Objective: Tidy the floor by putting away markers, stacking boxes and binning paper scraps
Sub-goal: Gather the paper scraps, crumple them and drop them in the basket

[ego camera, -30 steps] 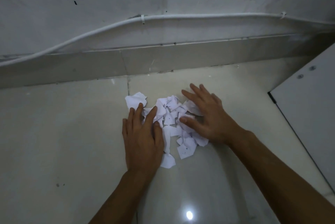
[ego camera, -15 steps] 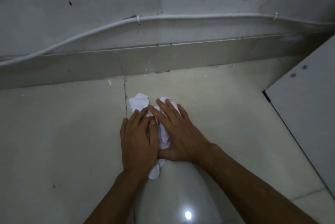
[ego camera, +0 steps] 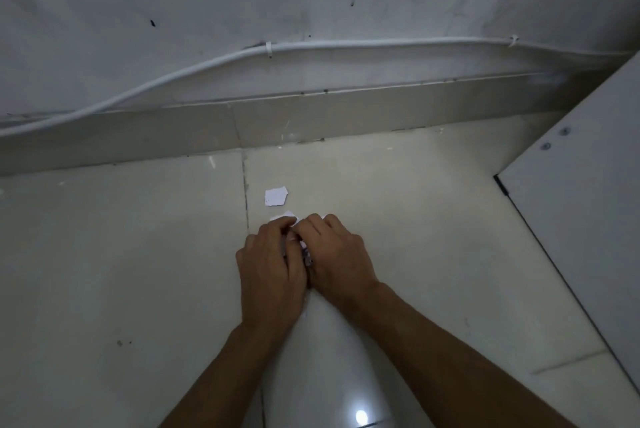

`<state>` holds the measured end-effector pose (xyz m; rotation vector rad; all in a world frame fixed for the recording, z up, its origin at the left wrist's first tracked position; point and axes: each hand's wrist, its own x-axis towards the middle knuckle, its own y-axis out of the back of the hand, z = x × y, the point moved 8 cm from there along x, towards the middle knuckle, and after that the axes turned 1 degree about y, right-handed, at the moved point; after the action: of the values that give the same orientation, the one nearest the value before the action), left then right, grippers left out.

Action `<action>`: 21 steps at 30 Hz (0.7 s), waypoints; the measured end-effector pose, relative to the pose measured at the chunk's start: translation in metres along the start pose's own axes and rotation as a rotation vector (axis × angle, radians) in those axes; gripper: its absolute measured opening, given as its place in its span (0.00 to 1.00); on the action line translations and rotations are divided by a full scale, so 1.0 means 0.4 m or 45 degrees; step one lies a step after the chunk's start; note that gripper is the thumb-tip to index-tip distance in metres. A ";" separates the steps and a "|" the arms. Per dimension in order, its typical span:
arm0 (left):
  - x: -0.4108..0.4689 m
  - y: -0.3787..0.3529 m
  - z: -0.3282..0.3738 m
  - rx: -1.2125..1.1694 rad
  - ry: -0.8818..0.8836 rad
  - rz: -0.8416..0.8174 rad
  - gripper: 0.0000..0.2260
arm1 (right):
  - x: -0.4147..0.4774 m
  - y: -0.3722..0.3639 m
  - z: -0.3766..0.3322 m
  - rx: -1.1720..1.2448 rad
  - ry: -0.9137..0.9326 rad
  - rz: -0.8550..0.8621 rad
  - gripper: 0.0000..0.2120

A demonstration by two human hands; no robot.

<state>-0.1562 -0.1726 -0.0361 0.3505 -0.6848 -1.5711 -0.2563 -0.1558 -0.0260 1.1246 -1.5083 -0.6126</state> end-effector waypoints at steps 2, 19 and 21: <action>-0.009 0.007 -0.004 -0.022 0.068 0.031 0.15 | 0.003 0.015 -0.008 0.062 -0.030 0.042 0.07; 0.015 0.195 0.114 -1.305 0.790 -0.083 0.23 | 0.118 0.171 -0.201 0.867 -0.462 0.213 0.11; -0.004 0.247 0.120 -1.359 0.806 -0.060 0.22 | 0.120 0.186 -0.247 0.832 -0.454 0.205 0.13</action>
<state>-0.1066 -0.1603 0.0611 0.0348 0.6613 -1.5294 -0.1840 -0.1485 0.0851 1.4059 -2.1762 -0.2061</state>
